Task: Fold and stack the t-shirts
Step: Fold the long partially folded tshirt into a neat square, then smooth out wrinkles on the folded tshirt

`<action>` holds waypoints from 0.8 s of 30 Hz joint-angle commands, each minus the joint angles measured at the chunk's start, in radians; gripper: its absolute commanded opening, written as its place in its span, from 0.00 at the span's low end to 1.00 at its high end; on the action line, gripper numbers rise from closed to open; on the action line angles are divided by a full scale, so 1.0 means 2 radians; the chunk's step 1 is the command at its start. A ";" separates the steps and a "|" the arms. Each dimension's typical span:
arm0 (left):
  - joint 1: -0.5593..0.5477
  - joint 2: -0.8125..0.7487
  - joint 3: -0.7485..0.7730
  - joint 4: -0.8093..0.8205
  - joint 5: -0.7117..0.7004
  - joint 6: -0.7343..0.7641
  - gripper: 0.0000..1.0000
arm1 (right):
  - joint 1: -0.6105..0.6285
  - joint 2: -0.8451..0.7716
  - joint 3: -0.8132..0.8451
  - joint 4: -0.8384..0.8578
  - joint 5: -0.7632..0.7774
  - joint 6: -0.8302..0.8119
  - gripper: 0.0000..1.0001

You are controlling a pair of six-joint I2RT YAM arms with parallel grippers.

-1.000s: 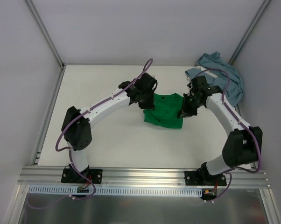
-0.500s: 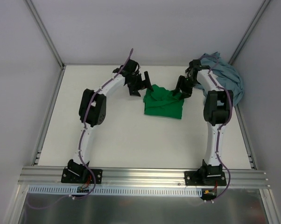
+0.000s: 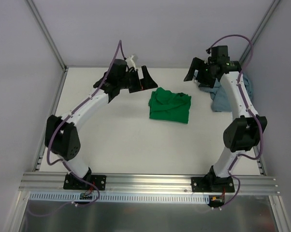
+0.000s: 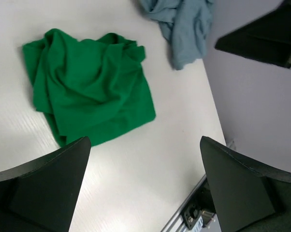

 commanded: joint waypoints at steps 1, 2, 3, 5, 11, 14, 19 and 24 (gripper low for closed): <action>-0.020 -0.064 -0.054 0.023 0.007 0.034 0.99 | 0.029 -0.022 0.013 -0.013 -0.031 0.005 0.94; -0.025 -0.092 -0.066 0.022 0.004 0.037 0.99 | 0.040 -0.019 0.012 -0.011 -0.039 0.008 0.94; -0.030 -0.107 -0.089 0.019 0.004 0.041 0.99 | 0.046 -0.005 0.011 -0.008 -0.047 0.015 0.94; -0.045 -0.146 -0.112 0.014 0.003 0.044 0.99 | 0.058 0.017 0.005 0.011 -0.089 0.023 0.93; -0.084 -0.236 -0.202 -0.008 -0.021 0.046 0.99 | 0.081 0.120 0.010 0.079 -0.152 0.068 0.92; -0.088 -0.266 -0.223 -0.013 -0.026 0.045 0.99 | 0.090 0.154 0.031 0.089 -0.164 0.077 0.91; -0.090 -0.293 -0.251 -0.017 -0.030 0.047 0.99 | 0.093 0.218 0.081 0.111 -0.183 0.097 0.91; -0.090 -0.292 -0.264 -0.017 -0.032 0.048 0.99 | 0.095 0.253 0.113 0.133 -0.183 0.108 0.90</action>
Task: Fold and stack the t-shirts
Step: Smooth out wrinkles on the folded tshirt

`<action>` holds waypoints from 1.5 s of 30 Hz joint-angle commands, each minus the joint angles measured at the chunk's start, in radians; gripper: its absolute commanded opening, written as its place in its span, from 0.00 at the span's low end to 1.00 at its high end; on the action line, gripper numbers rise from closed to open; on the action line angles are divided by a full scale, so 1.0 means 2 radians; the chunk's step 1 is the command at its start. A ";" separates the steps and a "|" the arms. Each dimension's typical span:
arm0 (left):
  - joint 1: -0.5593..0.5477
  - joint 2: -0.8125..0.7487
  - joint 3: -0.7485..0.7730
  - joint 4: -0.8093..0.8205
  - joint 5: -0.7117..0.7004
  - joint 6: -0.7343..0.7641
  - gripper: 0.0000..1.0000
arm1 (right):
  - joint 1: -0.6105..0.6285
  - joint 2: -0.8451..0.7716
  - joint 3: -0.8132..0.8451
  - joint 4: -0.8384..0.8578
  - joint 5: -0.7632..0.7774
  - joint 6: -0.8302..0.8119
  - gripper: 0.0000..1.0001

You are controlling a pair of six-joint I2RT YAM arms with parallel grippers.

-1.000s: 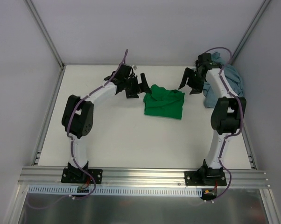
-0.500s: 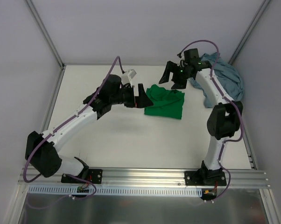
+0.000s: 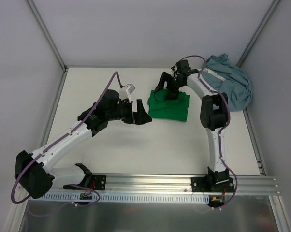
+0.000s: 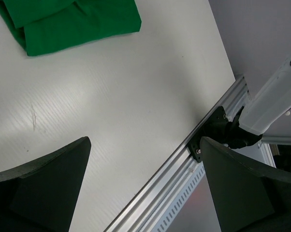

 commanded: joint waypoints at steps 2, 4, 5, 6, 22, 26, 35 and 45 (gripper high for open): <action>-0.005 -0.002 -0.012 0.004 -0.003 0.011 0.99 | 0.001 0.014 0.044 0.056 -0.016 0.016 0.90; -0.005 0.006 -0.016 0.004 -0.002 0.011 0.99 | 0.000 0.017 0.045 0.078 -0.002 0.018 0.90; -0.005 0.009 -0.017 0.006 -0.002 0.012 0.99 | -0.002 0.028 0.055 0.081 0.005 0.019 0.90; -0.005 0.012 -0.017 0.005 -0.002 0.014 0.99 | -0.004 0.038 0.065 0.080 0.008 0.025 0.90; 0.000 0.039 -0.020 0.025 -0.068 0.030 0.99 | -0.019 -0.146 -0.026 0.049 0.123 -0.063 0.93; 0.000 0.027 -0.036 0.040 -0.057 0.012 0.98 | 0.015 -0.200 -0.031 -0.001 0.136 -0.083 0.94; -0.001 -0.041 -0.062 0.014 -0.058 0.005 0.99 | 0.057 -0.223 -0.139 0.028 0.132 -0.052 0.94; -0.001 -0.109 -0.076 -0.025 -0.078 0.008 0.99 | 0.037 -0.194 -0.221 0.069 0.155 -0.037 0.92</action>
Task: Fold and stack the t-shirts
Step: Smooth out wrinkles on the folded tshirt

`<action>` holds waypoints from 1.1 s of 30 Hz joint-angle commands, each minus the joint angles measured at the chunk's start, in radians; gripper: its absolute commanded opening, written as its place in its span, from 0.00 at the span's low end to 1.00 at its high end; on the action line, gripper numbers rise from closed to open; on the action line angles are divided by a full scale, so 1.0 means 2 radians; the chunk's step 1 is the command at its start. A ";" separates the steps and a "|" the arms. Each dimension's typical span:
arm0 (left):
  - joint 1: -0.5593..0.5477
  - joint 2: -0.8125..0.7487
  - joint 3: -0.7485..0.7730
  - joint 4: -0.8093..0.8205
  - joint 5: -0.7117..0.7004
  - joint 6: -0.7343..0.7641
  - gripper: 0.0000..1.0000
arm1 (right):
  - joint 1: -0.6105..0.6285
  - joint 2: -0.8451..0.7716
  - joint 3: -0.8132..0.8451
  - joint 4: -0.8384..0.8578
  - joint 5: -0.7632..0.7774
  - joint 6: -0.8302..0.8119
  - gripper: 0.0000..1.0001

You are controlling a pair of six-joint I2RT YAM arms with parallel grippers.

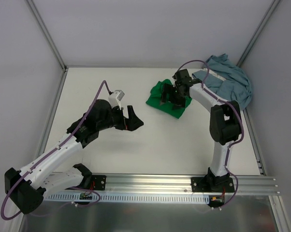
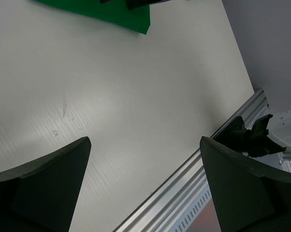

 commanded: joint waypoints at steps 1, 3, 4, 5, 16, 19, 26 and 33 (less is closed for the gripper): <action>0.000 -0.013 -0.008 -0.018 -0.012 -0.001 0.99 | -0.011 -0.017 -0.014 0.034 0.010 0.011 0.92; -0.001 -0.014 -0.008 -0.020 -0.012 -0.001 0.99 | -0.013 -0.017 -0.028 0.043 0.010 0.015 0.92; -0.001 -0.014 -0.008 -0.021 -0.013 -0.001 0.99 | -0.014 -0.014 -0.032 0.044 0.009 0.015 0.92; 0.000 -0.012 -0.007 -0.021 -0.012 -0.001 0.99 | -0.016 -0.011 -0.035 0.043 0.007 0.017 0.92; 0.000 -0.002 0.002 -0.031 -0.022 0.004 0.99 | -0.052 -0.046 -0.135 0.042 0.060 0.016 0.91; 0.000 0.001 0.003 -0.032 -0.022 0.004 0.99 | -0.074 -0.065 -0.153 0.035 0.074 0.000 0.91; 0.000 0.003 0.001 -0.033 -0.023 0.001 0.99 | -0.108 -0.086 -0.156 0.011 0.106 -0.037 0.91; 0.000 0.003 -0.005 -0.036 -0.026 0.005 0.99 | -0.116 -0.117 -0.143 -0.002 0.103 -0.035 0.90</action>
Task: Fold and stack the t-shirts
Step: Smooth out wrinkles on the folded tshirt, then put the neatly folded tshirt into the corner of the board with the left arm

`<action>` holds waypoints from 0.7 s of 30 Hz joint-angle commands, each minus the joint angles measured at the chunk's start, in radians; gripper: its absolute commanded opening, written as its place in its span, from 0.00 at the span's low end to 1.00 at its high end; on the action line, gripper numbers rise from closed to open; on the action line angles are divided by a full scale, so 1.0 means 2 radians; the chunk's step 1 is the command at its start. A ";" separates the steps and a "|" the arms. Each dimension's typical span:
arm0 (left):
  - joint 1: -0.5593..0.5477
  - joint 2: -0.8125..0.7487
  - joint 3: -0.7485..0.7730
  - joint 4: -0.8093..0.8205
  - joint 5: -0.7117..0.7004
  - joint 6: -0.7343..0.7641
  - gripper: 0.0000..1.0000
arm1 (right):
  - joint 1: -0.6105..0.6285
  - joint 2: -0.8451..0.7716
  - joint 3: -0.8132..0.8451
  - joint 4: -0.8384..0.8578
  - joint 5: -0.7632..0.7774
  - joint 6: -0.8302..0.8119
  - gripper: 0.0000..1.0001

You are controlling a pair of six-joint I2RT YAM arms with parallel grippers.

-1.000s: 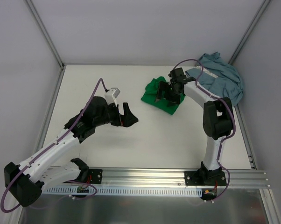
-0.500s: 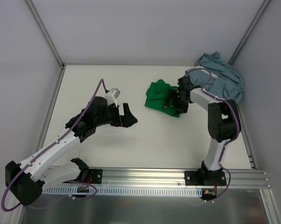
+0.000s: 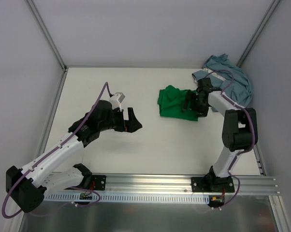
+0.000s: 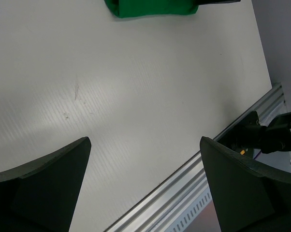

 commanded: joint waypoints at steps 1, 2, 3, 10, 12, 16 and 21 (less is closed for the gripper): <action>0.000 0.005 -0.002 0.008 -0.010 0.005 0.99 | -0.001 -0.055 0.015 -0.026 0.027 -0.015 0.90; -0.001 0.009 -0.006 0.012 -0.007 0.003 0.99 | -0.001 -0.065 0.019 -0.032 0.030 -0.016 0.90; -0.001 0.013 -0.009 0.018 -0.001 0.003 0.99 | -0.001 -0.074 0.023 -0.044 0.030 -0.017 0.90; -0.001 0.057 -0.029 0.080 0.033 -0.027 0.99 | 0.100 -0.078 0.169 -0.166 0.080 -0.045 0.91; 0.000 0.064 -0.029 0.094 0.040 -0.031 0.99 | 0.133 -0.043 0.202 -0.190 0.094 -0.045 0.91; 0.000 0.056 -0.032 0.091 0.043 -0.031 0.99 | 0.162 0.034 0.279 -0.221 0.108 -0.041 0.91; 0.000 0.024 -0.034 0.059 0.027 -0.019 0.99 | 0.181 0.126 0.341 -0.251 0.149 -0.037 0.90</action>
